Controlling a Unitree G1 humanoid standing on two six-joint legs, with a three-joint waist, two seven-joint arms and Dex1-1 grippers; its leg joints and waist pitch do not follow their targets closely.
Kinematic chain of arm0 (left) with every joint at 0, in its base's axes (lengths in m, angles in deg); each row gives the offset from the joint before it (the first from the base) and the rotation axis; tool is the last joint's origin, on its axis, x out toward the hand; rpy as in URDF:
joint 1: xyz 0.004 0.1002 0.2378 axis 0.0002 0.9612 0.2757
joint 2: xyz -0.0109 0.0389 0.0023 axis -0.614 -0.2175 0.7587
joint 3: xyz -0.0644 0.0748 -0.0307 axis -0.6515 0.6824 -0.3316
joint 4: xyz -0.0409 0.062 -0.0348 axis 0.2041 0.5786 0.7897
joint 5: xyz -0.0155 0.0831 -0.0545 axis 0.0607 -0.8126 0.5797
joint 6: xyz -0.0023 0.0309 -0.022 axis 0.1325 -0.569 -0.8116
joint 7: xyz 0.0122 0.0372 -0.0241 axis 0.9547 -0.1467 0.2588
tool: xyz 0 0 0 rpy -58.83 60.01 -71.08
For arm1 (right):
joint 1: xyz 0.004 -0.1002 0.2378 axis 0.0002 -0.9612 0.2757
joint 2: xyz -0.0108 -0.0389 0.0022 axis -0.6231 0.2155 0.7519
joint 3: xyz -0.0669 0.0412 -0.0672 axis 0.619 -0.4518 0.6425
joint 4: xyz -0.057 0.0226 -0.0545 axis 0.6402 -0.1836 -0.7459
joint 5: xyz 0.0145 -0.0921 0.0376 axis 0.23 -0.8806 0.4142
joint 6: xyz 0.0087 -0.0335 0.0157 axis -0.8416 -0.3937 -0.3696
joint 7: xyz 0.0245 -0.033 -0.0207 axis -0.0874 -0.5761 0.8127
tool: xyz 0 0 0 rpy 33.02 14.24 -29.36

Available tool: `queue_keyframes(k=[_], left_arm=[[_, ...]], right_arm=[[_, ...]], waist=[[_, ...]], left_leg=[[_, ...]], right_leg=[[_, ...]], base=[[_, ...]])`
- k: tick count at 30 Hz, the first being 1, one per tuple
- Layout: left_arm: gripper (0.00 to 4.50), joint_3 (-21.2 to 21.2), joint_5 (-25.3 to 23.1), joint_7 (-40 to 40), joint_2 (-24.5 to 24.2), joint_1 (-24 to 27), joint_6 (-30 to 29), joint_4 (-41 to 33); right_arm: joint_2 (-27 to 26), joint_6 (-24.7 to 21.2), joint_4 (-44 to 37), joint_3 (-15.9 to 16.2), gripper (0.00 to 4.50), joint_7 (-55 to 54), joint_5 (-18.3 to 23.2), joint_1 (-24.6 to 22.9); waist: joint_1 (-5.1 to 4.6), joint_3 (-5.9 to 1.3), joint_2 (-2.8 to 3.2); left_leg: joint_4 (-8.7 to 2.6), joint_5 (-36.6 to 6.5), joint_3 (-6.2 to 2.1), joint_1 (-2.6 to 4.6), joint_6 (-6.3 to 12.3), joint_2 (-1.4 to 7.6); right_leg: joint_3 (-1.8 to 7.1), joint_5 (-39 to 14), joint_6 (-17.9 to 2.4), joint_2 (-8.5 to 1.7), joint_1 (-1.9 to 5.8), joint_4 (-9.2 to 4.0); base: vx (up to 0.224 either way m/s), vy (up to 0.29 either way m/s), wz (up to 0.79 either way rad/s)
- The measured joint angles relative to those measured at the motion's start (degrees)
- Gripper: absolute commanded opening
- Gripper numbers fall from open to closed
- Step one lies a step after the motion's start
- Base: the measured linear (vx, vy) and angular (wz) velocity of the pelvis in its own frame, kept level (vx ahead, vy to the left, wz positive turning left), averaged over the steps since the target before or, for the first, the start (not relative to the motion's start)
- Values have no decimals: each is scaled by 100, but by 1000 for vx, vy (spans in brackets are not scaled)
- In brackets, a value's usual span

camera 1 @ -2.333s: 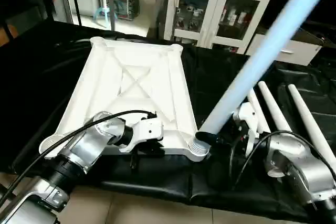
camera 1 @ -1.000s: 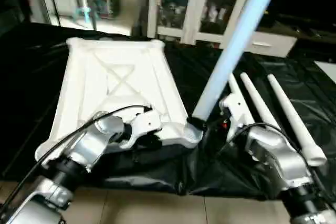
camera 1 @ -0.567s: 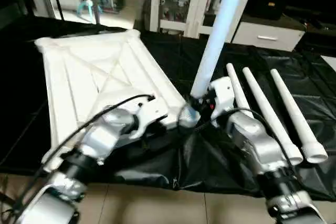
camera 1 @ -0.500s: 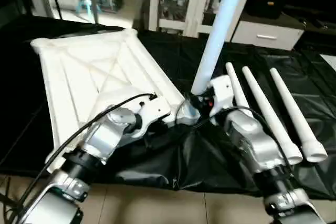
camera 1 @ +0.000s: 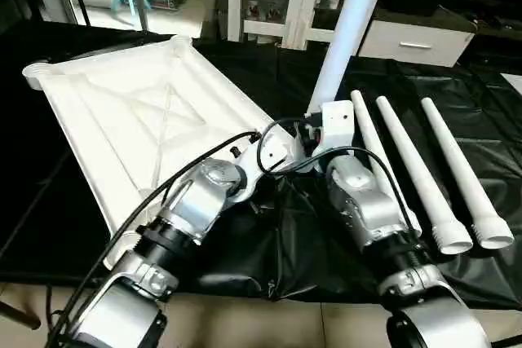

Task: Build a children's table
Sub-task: Insert table leg to table base

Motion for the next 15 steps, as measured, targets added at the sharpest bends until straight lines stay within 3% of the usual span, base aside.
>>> queue_keyframes(k=[9, 10, 15], left_arm=[[0, -50, 30, -1, -7, 0, -72, -1], [0, -49, 41, -2, -10, 0, -72, -2], [0, -7, 166, -154, 5, 2, -85, -63]], right_arm=[[-69, 446, 289, -42, 185, 112, -1, 35], [-67, 482, 304, -57, 241, 149, -1, 35], [27, 529, 610, -59, 291, 218, -137, 0]], waist=[[-3, 1, 1], [-1, 1, 0], [88, 17, 10]], left_leg=[[1, -1, 5, -1, 3, 1], [1, -1, 6, -1, 4, 1], [18, 16, 13, -20, 44, 1]], right_leg=[[5, 1, 0, 2, -2, 0], [5, 0, 0, 2, -3, 1], [6, 2, 1, -2, -34, 5]], base=[[0, 0, 0], [0, 0, 0], [0, 0, 0]])
